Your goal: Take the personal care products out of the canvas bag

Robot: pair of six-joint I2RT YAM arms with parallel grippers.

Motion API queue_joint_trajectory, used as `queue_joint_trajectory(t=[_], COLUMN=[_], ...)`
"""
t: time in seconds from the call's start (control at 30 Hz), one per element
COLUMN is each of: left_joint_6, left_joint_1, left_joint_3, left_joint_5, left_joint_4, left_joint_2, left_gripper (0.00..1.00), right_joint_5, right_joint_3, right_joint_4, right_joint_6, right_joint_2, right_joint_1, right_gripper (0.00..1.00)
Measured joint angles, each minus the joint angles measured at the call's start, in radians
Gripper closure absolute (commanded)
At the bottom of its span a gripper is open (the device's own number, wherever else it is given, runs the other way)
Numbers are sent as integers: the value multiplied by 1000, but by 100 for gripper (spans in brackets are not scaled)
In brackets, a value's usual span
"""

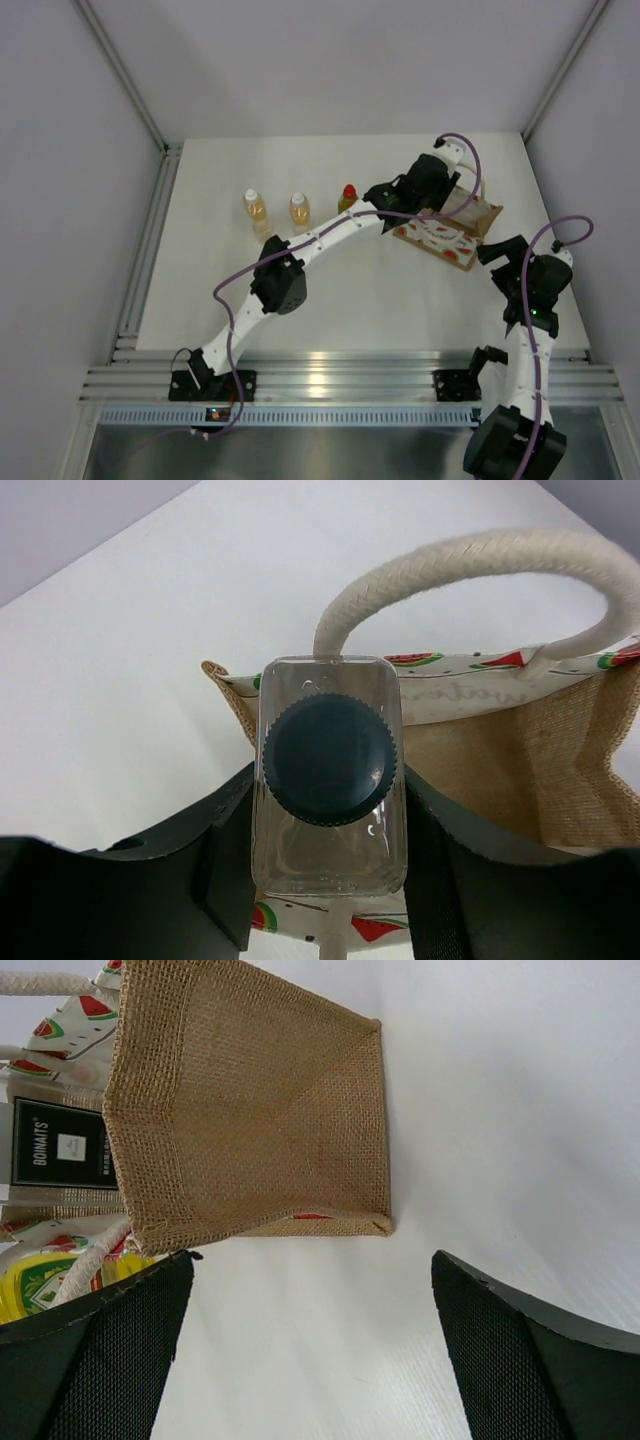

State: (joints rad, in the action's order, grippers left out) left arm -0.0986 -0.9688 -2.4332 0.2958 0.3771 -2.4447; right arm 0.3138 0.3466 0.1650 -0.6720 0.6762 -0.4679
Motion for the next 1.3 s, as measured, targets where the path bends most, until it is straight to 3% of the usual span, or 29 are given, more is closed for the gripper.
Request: queue_joint_trajectory(t=[0.5, 0.9, 1.03, 1.3], left_joint_6=[0, -3, -2, -12], left_joint_1=[-1, -1, 0, -3], left_joint_3=[1, 144, 276, 773], left_joint_5=[37, 179, 167, 132], left_joint_4=[19, 30, 31, 63], left_joint_2=[158, 523, 661, 977], left_gripper=[100, 100, 100, 100], right_joint_5=[-33, -29, -24, -16], right_joint_3=[0, 0, 2, 108], right_joint_4=[0, 1, 10, 90], right_joint_6=[0, -5, -11, -16], right_joint_2=[0, 9, 3, -22], right_joint_1=[0, 0, 0, 0], right_gripper=[0, 0, 0, 1])
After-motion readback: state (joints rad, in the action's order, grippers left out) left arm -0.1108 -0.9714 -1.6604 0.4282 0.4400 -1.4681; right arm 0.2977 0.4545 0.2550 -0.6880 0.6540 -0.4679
